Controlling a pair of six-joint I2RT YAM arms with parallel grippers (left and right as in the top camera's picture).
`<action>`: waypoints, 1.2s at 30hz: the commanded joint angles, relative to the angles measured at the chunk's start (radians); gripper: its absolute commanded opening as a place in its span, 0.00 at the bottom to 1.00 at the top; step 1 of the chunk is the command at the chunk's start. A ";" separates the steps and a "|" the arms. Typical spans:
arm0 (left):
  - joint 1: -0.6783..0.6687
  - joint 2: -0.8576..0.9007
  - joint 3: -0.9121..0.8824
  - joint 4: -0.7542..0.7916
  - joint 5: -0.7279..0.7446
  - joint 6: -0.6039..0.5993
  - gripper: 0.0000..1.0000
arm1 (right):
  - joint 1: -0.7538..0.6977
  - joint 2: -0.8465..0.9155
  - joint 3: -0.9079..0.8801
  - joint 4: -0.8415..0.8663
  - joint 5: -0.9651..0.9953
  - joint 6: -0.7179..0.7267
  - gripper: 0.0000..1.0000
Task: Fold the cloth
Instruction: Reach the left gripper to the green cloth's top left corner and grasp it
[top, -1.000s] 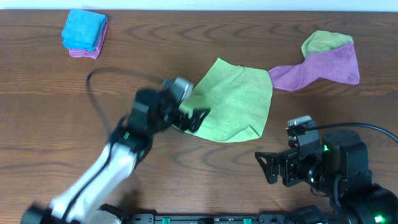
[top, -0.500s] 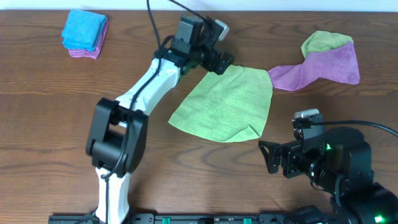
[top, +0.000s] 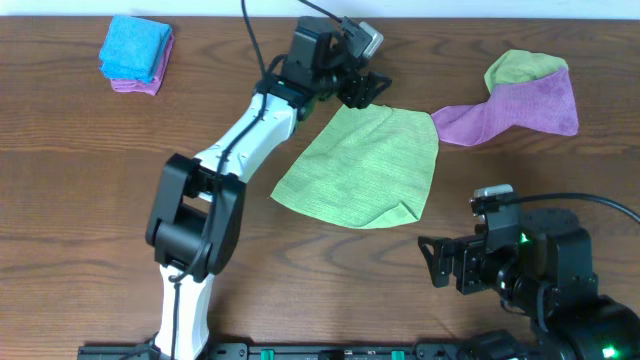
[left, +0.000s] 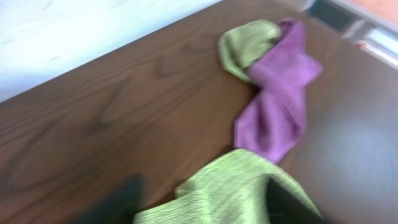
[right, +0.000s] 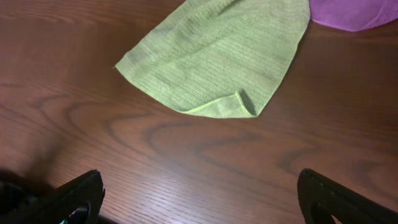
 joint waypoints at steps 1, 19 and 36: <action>-0.027 0.079 0.014 0.003 -0.144 -0.072 0.11 | 0.007 -0.003 0.002 0.008 0.000 0.018 0.99; -0.032 0.166 0.014 0.000 -0.368 -0.092 0.06 | 0.007 -0.003 0.002 0.016 0.026 0.017 0.99; -0.046 0.266 0.014 -0.028 -0.363 -0.100 0.06 | 0.007 -0.003 0.002 0.024 0.034 0.014 0.99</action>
